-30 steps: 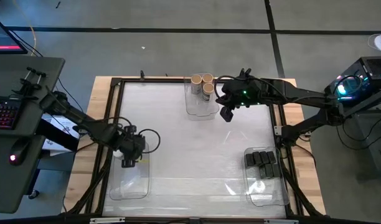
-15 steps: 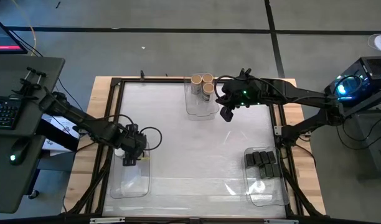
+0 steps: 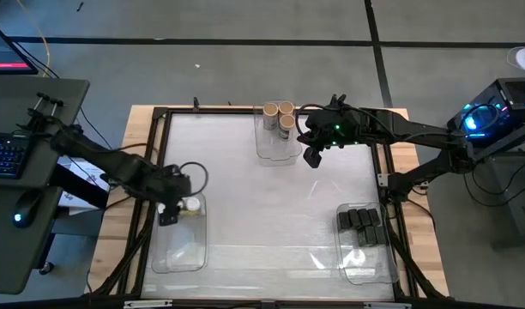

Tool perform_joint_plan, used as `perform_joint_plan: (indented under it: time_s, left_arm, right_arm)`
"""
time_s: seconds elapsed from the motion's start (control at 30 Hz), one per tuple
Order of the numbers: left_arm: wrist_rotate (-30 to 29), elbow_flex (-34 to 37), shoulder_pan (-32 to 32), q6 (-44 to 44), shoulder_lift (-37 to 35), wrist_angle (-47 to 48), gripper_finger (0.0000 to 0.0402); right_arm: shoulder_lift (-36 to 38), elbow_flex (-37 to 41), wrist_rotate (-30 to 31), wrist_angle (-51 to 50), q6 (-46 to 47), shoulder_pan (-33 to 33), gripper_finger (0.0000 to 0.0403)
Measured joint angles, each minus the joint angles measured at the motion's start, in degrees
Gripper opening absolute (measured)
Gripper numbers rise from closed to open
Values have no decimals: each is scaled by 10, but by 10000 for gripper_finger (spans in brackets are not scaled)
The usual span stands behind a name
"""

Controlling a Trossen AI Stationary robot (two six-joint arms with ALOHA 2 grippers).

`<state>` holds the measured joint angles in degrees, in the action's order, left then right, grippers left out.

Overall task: Sort spices by type
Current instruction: Adjust the white spice bottles in the left transparent bin

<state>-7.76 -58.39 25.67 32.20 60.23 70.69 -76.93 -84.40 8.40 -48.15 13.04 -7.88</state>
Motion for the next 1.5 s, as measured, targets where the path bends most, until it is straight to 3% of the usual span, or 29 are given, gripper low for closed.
perform_joint_plan:
  time_s: [0.1, 0.17, 0.23, 0.33, 0.4, 0.6, 0.87, 1.33, 1.5]
  left_arm:
    - [21, 2, 43, 63, -25, 6, 257]
    - [30, 5, 84, 103, -29, 13, 221]
    - [31, 5, 129, 140, -24, 7, 168]
    - [7, 5, 195, 189, -4, -28, 56]
    - [-30, 7, 236, 225, 19, -31, 17]
    - [-24, 62, 300, 291, 97, -66, 3]
    - [-36, 108, 298, 317, 155, -55, 0]
    - [-65, 145, 275, 371, 163, -30, 0]
    - [-34, 128, 281, 351, 160, -27, 0]
  right_arm:
    - [0, 0, 0, 0, 0, 0, 0]
    - [0, 0, 0, 0, 0, 0, 0]
    - [0, 0, 0, 0, 0, 0, 0]
    - [0, 0, 0, 0, 0, 0, 0]
    - [0, 0, 0, 0, 0, 0, 0]
    - [0, 5, 0, 7, 0, 0, 0]
    - [0, 54, -5, 26, 25, 0, 0]
    - [1, 75, -31, 112, 19, 5, 0]
    - [2, 75, -45, 119, 19, 5, 0]
